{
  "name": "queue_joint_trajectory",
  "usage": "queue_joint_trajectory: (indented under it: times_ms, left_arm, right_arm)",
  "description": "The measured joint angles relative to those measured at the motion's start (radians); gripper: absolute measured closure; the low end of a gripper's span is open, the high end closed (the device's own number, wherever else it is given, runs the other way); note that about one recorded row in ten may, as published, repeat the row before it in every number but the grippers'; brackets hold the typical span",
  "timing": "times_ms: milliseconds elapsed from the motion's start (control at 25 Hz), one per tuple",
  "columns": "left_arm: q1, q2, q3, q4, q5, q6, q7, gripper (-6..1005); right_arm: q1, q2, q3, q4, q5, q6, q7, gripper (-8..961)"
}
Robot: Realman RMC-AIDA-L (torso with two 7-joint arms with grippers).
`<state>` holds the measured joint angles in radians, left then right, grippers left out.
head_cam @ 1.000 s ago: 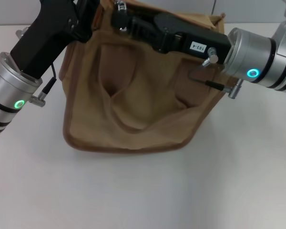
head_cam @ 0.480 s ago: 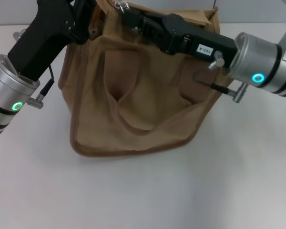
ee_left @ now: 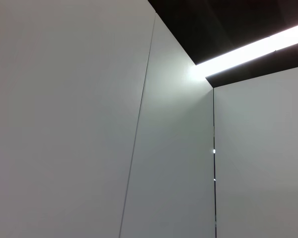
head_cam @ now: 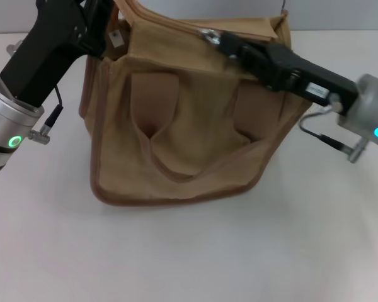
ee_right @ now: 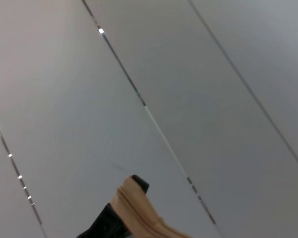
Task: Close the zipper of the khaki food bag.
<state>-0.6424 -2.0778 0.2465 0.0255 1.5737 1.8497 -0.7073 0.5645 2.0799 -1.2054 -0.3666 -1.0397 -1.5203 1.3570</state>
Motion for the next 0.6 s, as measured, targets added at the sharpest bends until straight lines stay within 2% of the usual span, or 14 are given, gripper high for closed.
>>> queue_joint_trajectory:
  times_ms: [120, 280, 600]
  left_arm:
    - [0.007, 0.000, -0.007, 0.002, 0.000, -0.003, 0.000, 939]
    - [0.014, 0.002, -0.010, 0.004, 0.000, -0.005, 0.000, 939]
    - [0.030, 0.002, -0.030, 0.000, 0.000, -0.007, 0.000, 939]
  right_arm:
    - [-0.044, -0.003, 0.028, -0.015, -0.004, 0.002, 0.000, 946]
    - [-0.086, -0.017, 0.059, -0.016, -0.005, -0.003, 0.001, 946]
    - [-0.123, -0.031, 0.091, -0.017, -0.008, -0.025, -0.036, 946]
